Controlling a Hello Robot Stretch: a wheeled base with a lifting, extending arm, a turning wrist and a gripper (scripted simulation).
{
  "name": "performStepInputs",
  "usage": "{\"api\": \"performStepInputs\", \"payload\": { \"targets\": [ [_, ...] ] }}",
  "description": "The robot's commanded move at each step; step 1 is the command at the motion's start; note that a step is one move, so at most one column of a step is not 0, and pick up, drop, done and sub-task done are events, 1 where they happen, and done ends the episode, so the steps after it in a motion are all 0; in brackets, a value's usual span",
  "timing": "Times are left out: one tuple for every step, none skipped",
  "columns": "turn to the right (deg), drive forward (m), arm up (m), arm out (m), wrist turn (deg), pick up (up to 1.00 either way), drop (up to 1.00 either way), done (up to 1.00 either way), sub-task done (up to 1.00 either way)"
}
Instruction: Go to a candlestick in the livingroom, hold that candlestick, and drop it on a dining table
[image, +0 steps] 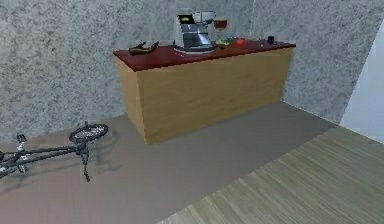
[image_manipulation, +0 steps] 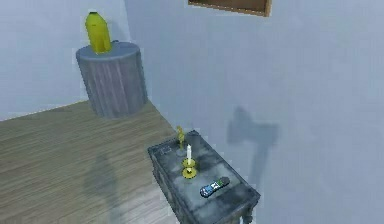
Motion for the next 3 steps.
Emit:
{"api": "performStepInputs", "payload": {
  "targets": [
    [45.0, 0.0, 0.0, 0.0, 0.0, 0.0, 0.0, 0.0, 0.0],
    [18.0, 0.0, 0.0, 0.0, 0.0, 0.0, 0.0, 0.0, 0.0],
    [0.0, 1.0, 0.0, 0.0, 0.0, 0.0, 0.0, 0.0, 0.0]
  ]
}}
